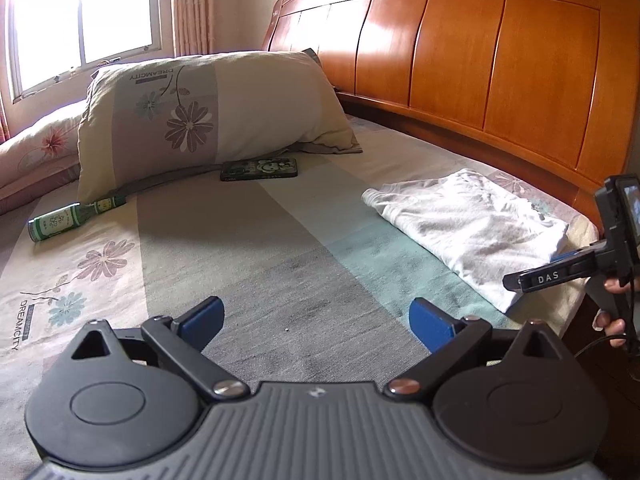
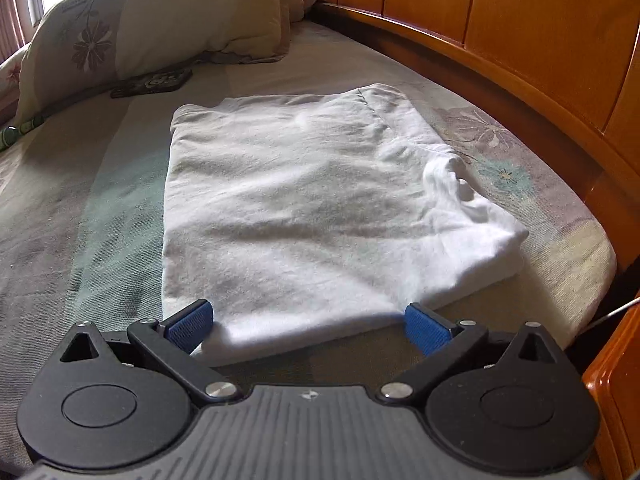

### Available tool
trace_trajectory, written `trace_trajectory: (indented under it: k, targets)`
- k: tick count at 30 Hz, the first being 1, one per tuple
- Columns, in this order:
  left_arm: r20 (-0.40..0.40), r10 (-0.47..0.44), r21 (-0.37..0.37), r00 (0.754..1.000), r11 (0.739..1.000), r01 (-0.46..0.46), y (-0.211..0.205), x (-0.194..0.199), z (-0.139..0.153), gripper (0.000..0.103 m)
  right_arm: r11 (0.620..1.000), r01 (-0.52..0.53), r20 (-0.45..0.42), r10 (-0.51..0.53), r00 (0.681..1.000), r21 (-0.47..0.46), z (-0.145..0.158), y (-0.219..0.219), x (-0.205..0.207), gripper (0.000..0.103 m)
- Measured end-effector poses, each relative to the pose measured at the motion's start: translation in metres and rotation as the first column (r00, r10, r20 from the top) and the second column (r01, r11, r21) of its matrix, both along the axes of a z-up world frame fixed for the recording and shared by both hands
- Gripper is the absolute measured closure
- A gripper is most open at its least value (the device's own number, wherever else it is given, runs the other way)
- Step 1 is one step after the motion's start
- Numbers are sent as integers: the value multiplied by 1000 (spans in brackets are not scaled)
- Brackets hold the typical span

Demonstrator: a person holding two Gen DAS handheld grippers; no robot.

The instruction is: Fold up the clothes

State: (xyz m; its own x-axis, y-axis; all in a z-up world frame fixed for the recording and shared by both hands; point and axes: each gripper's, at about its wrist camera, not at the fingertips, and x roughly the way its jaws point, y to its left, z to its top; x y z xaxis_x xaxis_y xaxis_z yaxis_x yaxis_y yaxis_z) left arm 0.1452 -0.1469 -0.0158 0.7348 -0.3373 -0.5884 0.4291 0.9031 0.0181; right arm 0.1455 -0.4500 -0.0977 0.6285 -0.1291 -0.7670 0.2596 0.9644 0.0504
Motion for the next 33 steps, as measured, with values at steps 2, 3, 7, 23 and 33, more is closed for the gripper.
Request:
trace_trajectory:
  k: [2, 3, 7, 23, 33]
  targets:
    - [-9, 8, -1, 1000, 1000, -8, -2, 0, 0, 4, 1000, 0, 45, -1, 999, 25, 17, 7, -15, 0]
    - [-14, 13, -2, 1000, 1000, -13, -4, 0, 0, 4, 999, 2, 64, -4, 998, 35, 27, 11, -23, 0]
    - [-11, 43, -13, 999, 999, -43, -13, -2, 2, 3, 990, -9, 129, -9, 992, 139, 58, 28, -55, 0]
    - [-47, -112, 20, 993, 993, 113, -52, -34, 19, 1, 992, 52, 172, -72, 982, 118, 109, 73, -136, 0]
    - [-12, -164, -26, 986, 986, 164, -56, -51, 37, 1, 993, 76, 164, -90, 982, 87, 119, 84, -155, 0]
